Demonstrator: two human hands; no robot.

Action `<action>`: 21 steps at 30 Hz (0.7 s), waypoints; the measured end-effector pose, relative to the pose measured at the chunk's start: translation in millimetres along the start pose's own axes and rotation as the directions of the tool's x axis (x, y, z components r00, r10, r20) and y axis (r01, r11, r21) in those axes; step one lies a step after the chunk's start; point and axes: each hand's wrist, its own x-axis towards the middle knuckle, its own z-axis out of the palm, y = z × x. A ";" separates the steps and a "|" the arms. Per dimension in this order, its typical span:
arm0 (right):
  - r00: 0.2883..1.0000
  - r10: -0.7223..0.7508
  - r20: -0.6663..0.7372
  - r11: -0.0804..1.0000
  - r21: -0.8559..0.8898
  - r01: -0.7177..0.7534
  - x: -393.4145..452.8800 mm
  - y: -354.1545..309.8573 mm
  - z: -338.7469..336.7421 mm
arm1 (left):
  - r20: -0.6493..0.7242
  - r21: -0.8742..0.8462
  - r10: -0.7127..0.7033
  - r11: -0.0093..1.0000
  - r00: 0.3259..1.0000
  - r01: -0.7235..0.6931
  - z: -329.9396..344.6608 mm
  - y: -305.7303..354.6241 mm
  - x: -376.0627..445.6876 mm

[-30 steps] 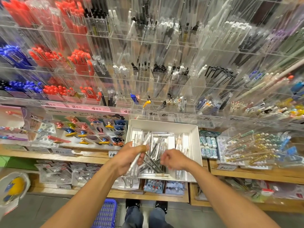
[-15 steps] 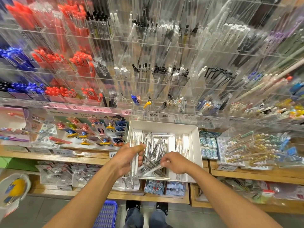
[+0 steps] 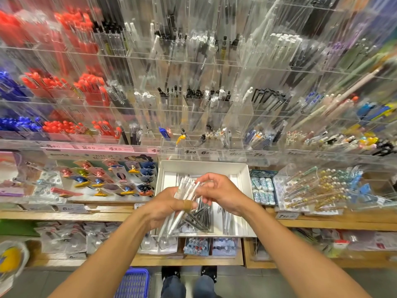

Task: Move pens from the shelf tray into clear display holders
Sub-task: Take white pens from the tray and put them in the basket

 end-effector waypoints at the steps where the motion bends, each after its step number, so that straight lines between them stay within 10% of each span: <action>1: 0.998 0.054 -0.020 0.999 -0.002 -0.054 -1.2 5.2 -5.1 | -0.027 -0.044 -0.014 0.999 1.000 0.012 1.1 -1.0 0.3; 6: 0.763 0.113 -0.637 0.725 -0.472 -0.502 -0.7 51.7 -44.0 | -0.116 -0.393 -0.086 0.919 0.990 0.034 -4.0 -10.3 1.6; 9: 0.738 0.123 -0.664 0.509 -0.596 -0.622 11.0 61.3 -33.3 | -0.145 -0.452 -0.115 0.891 0.983 0.038 -4.7 -15.3 3.0; 15: 0.648 0.064 -0.759 0.451 -0.557 -0.697 30.1 73.6 -27.5 | -0.173 -0.475 -0.109 0.880 0.979 0.014 -6.6 -22.5 5.5; 21: 0.710 0.054 -0.702 0.371 -0.646 -0.667 26.8 81.2 -28.3 | -0.205 -0.476 -0.105 0.879 0.973 -0.005 -8.1 -26.6 4.2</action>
